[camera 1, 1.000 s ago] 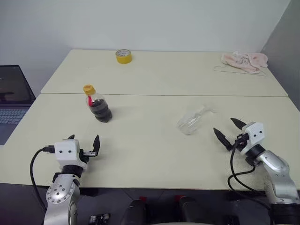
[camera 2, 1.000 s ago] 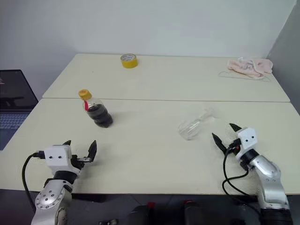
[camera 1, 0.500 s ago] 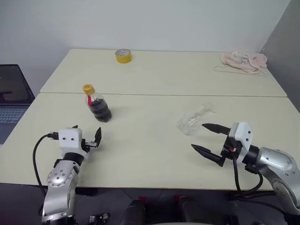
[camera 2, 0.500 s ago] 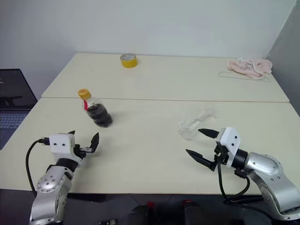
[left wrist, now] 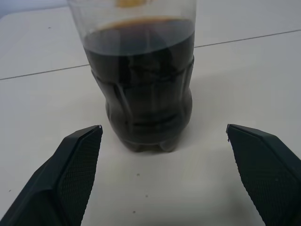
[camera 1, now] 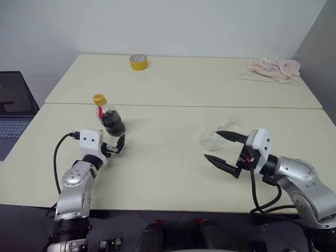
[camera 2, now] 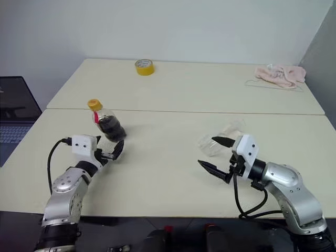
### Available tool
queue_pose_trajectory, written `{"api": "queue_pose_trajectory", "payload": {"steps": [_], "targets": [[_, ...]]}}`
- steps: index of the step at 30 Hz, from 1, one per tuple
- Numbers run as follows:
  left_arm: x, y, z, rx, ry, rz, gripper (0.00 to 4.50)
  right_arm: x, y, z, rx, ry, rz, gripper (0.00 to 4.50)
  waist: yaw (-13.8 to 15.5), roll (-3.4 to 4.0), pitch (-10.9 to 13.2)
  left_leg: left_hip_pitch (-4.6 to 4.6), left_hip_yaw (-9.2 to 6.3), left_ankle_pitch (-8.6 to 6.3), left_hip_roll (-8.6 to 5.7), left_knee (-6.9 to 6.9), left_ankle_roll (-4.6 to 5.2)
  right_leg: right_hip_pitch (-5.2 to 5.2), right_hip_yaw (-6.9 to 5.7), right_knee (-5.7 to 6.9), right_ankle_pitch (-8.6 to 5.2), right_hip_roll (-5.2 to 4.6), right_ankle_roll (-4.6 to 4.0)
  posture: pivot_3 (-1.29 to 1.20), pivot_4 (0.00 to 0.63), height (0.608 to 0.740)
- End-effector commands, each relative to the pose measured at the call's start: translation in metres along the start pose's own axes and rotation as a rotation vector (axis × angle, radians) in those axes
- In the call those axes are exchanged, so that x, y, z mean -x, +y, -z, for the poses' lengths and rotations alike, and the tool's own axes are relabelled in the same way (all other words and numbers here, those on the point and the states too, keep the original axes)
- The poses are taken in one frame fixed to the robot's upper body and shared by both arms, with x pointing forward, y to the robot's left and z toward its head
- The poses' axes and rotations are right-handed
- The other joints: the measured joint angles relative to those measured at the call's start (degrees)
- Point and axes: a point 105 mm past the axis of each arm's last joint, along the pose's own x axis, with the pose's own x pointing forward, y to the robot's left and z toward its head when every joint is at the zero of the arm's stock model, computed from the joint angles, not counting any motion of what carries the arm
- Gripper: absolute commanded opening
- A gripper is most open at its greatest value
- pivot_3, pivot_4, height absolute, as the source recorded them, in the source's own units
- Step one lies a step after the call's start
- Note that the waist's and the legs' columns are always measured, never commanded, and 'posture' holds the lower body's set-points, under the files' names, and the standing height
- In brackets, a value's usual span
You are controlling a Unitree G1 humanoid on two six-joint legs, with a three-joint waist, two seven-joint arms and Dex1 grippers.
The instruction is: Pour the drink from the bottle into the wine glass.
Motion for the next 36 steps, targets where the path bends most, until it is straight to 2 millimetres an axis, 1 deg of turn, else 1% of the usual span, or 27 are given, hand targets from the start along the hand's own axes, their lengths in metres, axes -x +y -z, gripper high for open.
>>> {"api": "queue_pose_trajectory", "payload": {"steps": [1, 5, 13, 18, 22, 29, 35, 36], "targets": [[-0.004, 0.013, -0.016, -0.036, -0.046, -0.026, 4.48, -0.003, 0.003, -0.01, 0.048, -0.04, -0.016, 4.5, 0.0, 0.0, 0.0, 0.0, 0.0, 0.0, 0.0, 0.0, 0.0, 0.0, 0.0, 0.0, 0.0, 0.0, 0.0, 0.0, 0.15, 0.74], [-0.007, 0.018, -0.019, -0.04, -0.053, -0.044, 4.48, -0.005, 0.005, -0.01, 0.049, -0.043, -0.021, 4.5, 0.0, 0.0, 0.0, 0.0, 0.0, 0.0, 0.0, 0.0, -0.01, 0.0, 0.02, 0.0, 0.0, -0.01, 0.0, 0.0, 0.15, 0.74], [-0.025, 0.012, -0.029, -0.007, -0.083, -0.004, 4.48, -0.013, 0.01, -0.017, 0.078, -0.069, -0.063, 4.5, 0.1, 0.0, 0.0, -0.01, -0.05, 0.02, -0.01, 0.02, -0.04, 0.01, -0.04, 0.01, 0.0, -0.01, 0.0, 0.0, 0.15, 0.74], [-0.032, 0.011, -0.031, -0.015, -0.08, 0.02, 4.48, -0.016, 0.02, -0.025, 0.013, -0.083, -0.14, 4.5, 0.0, 0.0, 0.0, -0.01, -0.05, 0.05, -0.01, 0.02, -0.08, 0.0, -0.04, 0.0, 0.0, -0.01, 0.0, 0.0, 0.15, 0.74], [-0.035, 0.011, -0.032, -0.017, -0.081, 0.03, 4.48, -0.018, 0.026, -0.03, -0.007, -0.081, -0.186, 4.5, 0.0, 0.0, 0.0, -0.03, -0.05, 0.04, -0.01, 0.03, -0.07, -0.02, -0.04, 0.01, 0.01, -0.02, -0.01, 0.0, 0.15, 0.74], [-0.043, 0.013, -0.033, -0.012, -0.073, 0.035, 4.48, -0.026, 0.025, -0.037, 0.02, -0.103, -0.2, 4.5, -0.1, 0.0, 0.0, -0.03, -0.09, 0.04, -0.01, 0.03, -0.06, -0.02, -0.08, 0.01, 0.01, -0.01, 0.0, 0.0, 0.15, 0.74], [-0.046, 0.011, -0.033, -0.032, -0.063, 0.059, 4.48, -0.029, 0.025, -0.037, 0.034, -0.102, -0.215, 4.5, -0.1, -0.01, 0.0, -0.05, -0.09, 0.05, -0.01, 0.03, -0.08, -0.03, -0.08, 0.01, 0.01, -0.02, -0.01, 0.0, 0.15, 0.74], [-0.046, 0.012, -0.032, -0.033, -0.06, 0.058, 4.3, -0.029, 0.025, -0.036, 0.034, -0.102, -0.216, 4.5, -0.1, -0.01, 0.0, -0.05, -0.09, 0.05, -0.01, 0.03, -0.08, -0.03, -0.08, 0.01, 0.01, -0.02, -0.01, 0.0, 0.15, 0.74]]}}
